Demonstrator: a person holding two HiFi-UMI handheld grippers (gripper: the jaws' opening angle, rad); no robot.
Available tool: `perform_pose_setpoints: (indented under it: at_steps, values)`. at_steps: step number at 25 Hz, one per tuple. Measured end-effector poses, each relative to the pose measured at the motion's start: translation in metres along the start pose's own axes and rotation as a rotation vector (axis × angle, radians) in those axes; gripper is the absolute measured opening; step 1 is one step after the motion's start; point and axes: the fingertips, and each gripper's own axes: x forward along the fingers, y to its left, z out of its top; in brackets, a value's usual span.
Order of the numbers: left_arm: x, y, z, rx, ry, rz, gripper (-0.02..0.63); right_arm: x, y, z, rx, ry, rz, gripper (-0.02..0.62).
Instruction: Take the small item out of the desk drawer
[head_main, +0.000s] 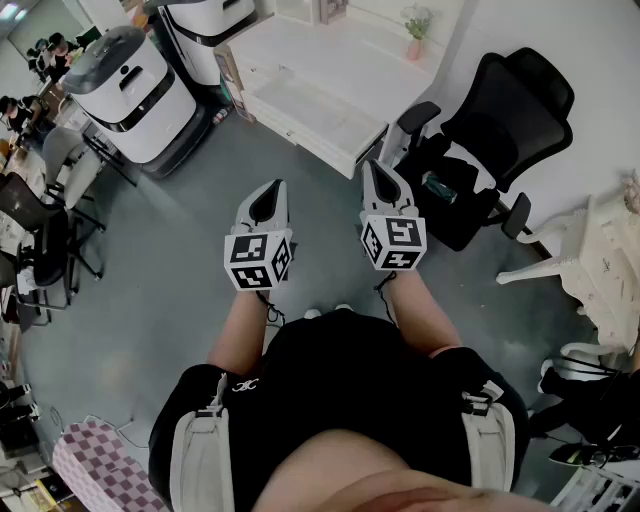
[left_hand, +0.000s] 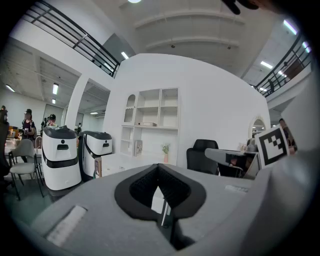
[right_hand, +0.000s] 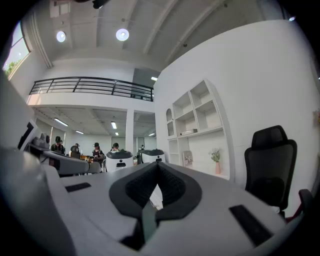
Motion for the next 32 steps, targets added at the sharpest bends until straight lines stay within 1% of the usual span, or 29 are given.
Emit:
perform_pose_setpoints:
  at_steps: [4,9,20,25,32]
  values:
    - [0.000,0.003,-0.002,0.004,0.007,-0.006,0.014,0.001,0.002,-0.002,0.029,-0.006,-0.005,-0.003]
    - [0.005,0.005,-0.002,0.008,0.004,-0.018,0.015,0.004,0.007,-0.005,0.013,0.001,0.000,-0.003]
    - [0.013,0.009,0.005,0.012,-0.011,-0.041,0.015,0.012,0.007,0.001,-0.011,-0.008,-0.018,-0.003]
    - [0.008,0.017,0.005,0.009,-0.022,-0.054,0.015,0.011,0.019,0.003,-0.020,-0.012,-0.022,-0.003]
    - [-0.003,0.035,0.003,0.005,-0.033,-0.083,0.014,0.008,0.039,0.000,-0.031,-0.015,-0.062,-0.003]
